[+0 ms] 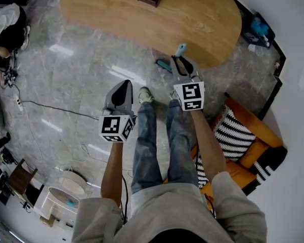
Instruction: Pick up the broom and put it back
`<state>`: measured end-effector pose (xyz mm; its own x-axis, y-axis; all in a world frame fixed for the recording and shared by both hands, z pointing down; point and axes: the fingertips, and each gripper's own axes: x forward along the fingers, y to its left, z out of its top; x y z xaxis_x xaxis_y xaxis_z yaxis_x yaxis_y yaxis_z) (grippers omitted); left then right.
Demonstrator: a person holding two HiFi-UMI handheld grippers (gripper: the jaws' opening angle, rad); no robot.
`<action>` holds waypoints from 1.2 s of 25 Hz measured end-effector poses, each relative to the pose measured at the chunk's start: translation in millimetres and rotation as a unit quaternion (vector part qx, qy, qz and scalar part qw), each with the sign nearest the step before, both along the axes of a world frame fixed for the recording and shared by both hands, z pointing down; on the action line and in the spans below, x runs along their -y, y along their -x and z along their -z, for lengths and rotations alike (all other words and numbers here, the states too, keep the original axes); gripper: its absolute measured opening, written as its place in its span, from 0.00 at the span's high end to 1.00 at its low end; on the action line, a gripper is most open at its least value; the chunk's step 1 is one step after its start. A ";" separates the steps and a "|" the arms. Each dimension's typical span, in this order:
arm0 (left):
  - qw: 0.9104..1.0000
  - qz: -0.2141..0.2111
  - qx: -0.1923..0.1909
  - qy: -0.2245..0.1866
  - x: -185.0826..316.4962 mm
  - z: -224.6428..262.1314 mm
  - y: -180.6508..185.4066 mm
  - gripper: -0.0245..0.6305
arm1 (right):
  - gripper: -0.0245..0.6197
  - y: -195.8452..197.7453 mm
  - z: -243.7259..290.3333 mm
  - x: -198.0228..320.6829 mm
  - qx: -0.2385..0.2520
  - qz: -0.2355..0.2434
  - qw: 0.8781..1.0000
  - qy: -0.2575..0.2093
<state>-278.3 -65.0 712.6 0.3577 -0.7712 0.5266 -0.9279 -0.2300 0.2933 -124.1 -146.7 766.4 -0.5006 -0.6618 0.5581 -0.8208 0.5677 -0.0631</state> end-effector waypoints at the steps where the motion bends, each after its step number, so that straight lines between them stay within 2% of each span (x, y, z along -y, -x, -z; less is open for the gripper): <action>1: 1.000 0.000 0.000 -0.001 0.1 1.3 -0.2 0.96 | 0.85 -3.5 3.5 -6.6 0.000 -0.001 1.000 -0.002; 8: 1.000 -0.003 0.002 -0.014 -0.2 14.9 -8.5 0.96 | 0.85 -27.5 26.6 -46.4 -0.002 -0.003 1.000 -0.016; 16: 0.999 0.004 0.007 -0.031 -4.6 40.8 -12.2 0.96 | 0.85 -33.3 74.0 -72.8 0.014 0.008 0.999 -0.043; 30: 0.993 0.044 0.023 -0.105 13.7 169.5 11.4 0.96 | 0.85 10.1 213.5 -65.8 0.039 0.079 0.993 -0.075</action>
